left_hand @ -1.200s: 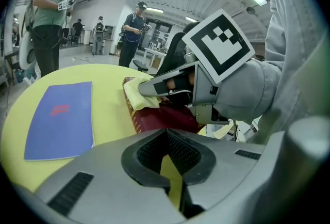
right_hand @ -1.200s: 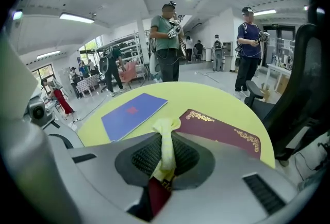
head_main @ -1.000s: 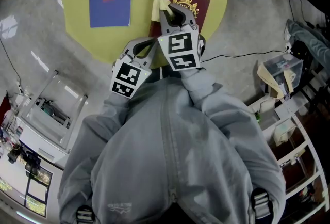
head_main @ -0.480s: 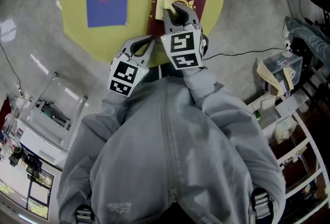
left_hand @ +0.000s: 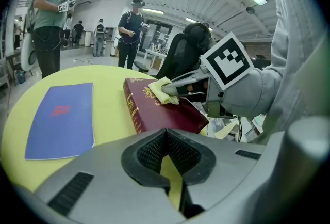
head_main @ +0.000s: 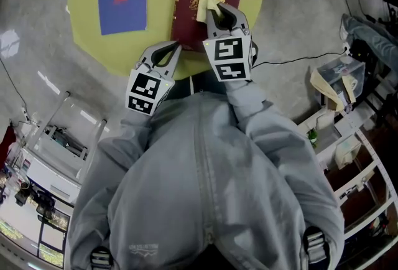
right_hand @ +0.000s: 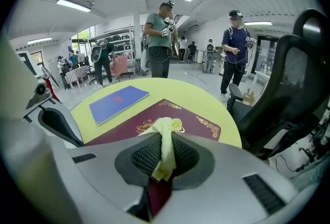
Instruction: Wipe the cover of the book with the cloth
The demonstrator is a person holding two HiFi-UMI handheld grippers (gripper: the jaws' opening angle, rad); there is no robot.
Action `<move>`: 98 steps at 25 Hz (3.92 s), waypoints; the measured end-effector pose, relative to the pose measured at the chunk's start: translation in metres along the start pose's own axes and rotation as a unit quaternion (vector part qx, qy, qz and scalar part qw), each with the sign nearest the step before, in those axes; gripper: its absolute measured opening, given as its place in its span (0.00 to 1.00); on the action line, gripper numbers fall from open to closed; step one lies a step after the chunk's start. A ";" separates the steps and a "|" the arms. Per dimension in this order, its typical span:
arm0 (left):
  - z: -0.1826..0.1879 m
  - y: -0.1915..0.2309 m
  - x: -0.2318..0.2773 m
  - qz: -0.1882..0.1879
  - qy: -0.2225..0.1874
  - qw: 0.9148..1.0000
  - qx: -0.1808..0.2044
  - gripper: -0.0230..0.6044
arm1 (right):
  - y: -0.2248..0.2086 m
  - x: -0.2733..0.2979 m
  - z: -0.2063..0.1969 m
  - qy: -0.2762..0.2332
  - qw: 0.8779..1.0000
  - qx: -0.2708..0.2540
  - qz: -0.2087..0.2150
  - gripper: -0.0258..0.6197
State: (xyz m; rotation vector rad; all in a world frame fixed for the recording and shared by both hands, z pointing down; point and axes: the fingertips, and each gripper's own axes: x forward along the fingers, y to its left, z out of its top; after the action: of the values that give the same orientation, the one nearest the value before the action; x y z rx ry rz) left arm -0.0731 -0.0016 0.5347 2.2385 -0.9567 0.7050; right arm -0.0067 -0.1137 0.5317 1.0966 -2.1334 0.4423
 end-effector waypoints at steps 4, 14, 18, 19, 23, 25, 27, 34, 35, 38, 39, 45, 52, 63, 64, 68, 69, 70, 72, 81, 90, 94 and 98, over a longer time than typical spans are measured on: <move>-0.001 0.000 -0.002 0.003 -0.001 1.000 0.003 0.07 | -0.009 -0.007 -0.007 0.001 1.000 -0.001 -0.014 0.13; 0.001 -0.004 0.001 0.000 0.006 1.000 0.002 0.07 | -0.032 -0.021 -0.023 0.002 0.999 0.022 -0.038 0.13; 0.001 -0.004 0.002 0.000 0.008 1.000 0.005 0.07 | -0.040 -0.025 -0.028 0.002 0.998 0.030 -0.048 0.13; 0.001 -0.005 0.002 0.000 0.008 1.000 0.005 0.07 | -0.042 -0.026 -0.029 0.002 0.998 0.032 -0.050 0.13; 0.001 -0.005 0.001 -0.001 0.009 1.000 0.008 0.07 | -0.048 -0.031 -0.033 0.003 0.998 0.037 -0.060 0.13; 0.000 -0.005 0.001 -0.002 0.009 1.000 0.009 0.07 | -0.051 -0.032 -0.034 0.004 0.997 0.040 -0.065 0.13; 0.000 -0.005 0.001 -0.003 0.010 1.000 0.010 0.07 | -0.054 -0.034 -0.036 0.005 0.997 0.042 -0.071 0.13; 0.000 -0.006 0.002 -0.006 0.011 1.000 0.013 0.07 | -0.072 -0.039 -0.052 0.026 0.993 0.059 -0.097 0.13; 0.000 -0.007 0.002 -0.006 0.011 1.000 0.013 0.07 | -0.075 -0.041 -0.055 0.029 0.992 0.062 -0.103 0.13; 0.001 -0.007 0.000 -0.008 0.011 1.000 0.013 0.07 | -0.081 -0.049 -0.063 0.035 0.990 0.071 -0.116 0.13; 0.002 -0.008 -0.001 -0.010 0.009 1.000 0.010 0.07 | -0.082 -0.052 -0.063 0.034 0.990 0.072 -0.119 0.13; 0.004 -0.012 -0.011 -0.019 -0.005 1.000 0.003 0.07 | -0.079 -0.078 -0.044 0.002 0.990 0.068 -0.121 0.13; -0.008 -0.007 -0.007 -0.013 0.008 1.000 0.005 0.07 | -0.040 -0.094 0.005 -0.060 0.995 0.042 -0.072 0.13; -0.010 -0.007 -0.009 -0.010 0.002 1.000 0.000 0.07 | 0.050 -0.075 0.031 -0.083 0.993 0.061 0.062 0.13; -0.010 -0.007 -0.010 -0.010 0.001 1.000 -0.001 0.07 | 0.057 -0.072 0.030 -0.079 0.992 0.069 0.074 0.13; -0.010 -0.007 -0.010 -0.009 -0.001 1.000 -0.002 0.07 | 0.077 -0.054 0.018 -0.052 0.985 0.113 0.123 0.13; -0.010 -0.007 -0.010 -0.009 -0.001 1.000 -0.003 0.07 | 0.081 -0.049 0.015 -0.044 0.983 0.119 0.130 0.13; -0.009 -0.006 -0.010 -0.009 -0.001 1.000 -0.004 0.07 | 0.083 -0.044 0.012 -0.037 0.983 0.119 0.134 0.13; -0.010 -0.006 -0.010 -0.008 -0.002 1.000 -0.005 0.07 | 0.086 -0.034 0.003 -0.020 0.984 0.110 0.136 0.13; -0.011 -0.005 -0.009 -0.008 -0.003 1.000 -0.008 0.07 | 0.088 -0.017 -0.015 0.012 0.993 0.044 0.109 0.13; -0.009 -0.006 -0.010 -0.009 -0.003 1.000 -0.005 0.07 | 0.085 -0.019 -0.018 0.012 0.995 0.025 0.094 0.13; -0.010 -0.006 -0.010 -0.009 -0.004 1.000 -0.005 0.07 | 0.081 -0.022 -0.021 0.012 0.996 0.022 0.088 0.13; -0.010 -0.007 -0.010 -0.008 -0.004 1.000 -0.003 0.07 | 0.074 -0.027 -0.025 0.011 0.996 0.021 0.081 0.13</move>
State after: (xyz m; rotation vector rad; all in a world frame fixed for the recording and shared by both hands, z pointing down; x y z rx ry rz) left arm -0.0765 0.0136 0.5327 2.2424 -0.9422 0.6866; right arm -0.0452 -0.0404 0.5309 0.9405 -2.2106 0.5738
